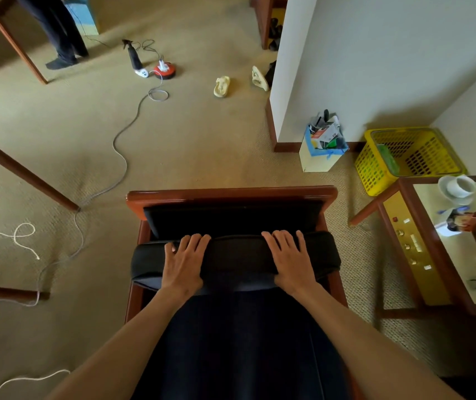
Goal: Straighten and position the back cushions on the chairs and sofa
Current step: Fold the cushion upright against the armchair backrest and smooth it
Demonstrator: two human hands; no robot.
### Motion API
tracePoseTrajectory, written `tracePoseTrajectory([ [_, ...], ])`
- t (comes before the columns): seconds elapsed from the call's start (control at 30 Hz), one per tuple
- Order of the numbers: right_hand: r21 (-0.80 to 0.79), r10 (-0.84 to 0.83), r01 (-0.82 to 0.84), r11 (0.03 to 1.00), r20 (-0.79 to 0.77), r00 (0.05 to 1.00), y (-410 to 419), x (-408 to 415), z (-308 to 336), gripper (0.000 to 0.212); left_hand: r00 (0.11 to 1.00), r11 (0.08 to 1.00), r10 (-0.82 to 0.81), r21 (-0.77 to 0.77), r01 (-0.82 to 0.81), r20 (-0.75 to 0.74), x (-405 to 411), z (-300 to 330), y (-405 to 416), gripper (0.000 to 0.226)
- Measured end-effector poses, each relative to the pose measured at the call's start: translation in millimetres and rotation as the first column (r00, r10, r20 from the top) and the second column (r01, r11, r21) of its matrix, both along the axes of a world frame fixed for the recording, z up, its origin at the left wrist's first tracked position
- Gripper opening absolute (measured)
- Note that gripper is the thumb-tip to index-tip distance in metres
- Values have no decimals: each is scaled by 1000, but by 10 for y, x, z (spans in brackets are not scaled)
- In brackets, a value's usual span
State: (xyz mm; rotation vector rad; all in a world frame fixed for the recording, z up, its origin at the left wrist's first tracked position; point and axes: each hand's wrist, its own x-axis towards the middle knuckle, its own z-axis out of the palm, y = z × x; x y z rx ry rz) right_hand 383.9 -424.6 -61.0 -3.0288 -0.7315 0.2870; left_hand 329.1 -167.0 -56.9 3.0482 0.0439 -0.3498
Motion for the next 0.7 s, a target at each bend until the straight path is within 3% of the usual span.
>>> tracePoseTrajectory([
  [0.1,-2,-65,65,998,-11,998,22,49,-35,117,1000,1000,-3,-31,3,-5,98,-2,8,112],
  [0.2,28,-113,112,993,36,993,56,-16,-118,108,997,999,31,-37,-29,68,46,-82,-95,115],
  [0.33,55,-59,57,997,25,998,-21,-6,-210,100,987,999,24,-51,-16,162,-190,-267,-203,110],
  [0.47,81,-66,66,995,-7,998,32,407,-191,97,984,998,16,-55,-6,179,211,-322,-85,105],
  [0.57,26,-66,69,997,-98,993,109,672,-189,95,996,995,-47,-87,54,80,547,-321,41,104],
  [0.7,-14,-159,158,987,-96,983,248,588,-152,102,999,996,-31,-79,33,34,521,-304,14,105],
])
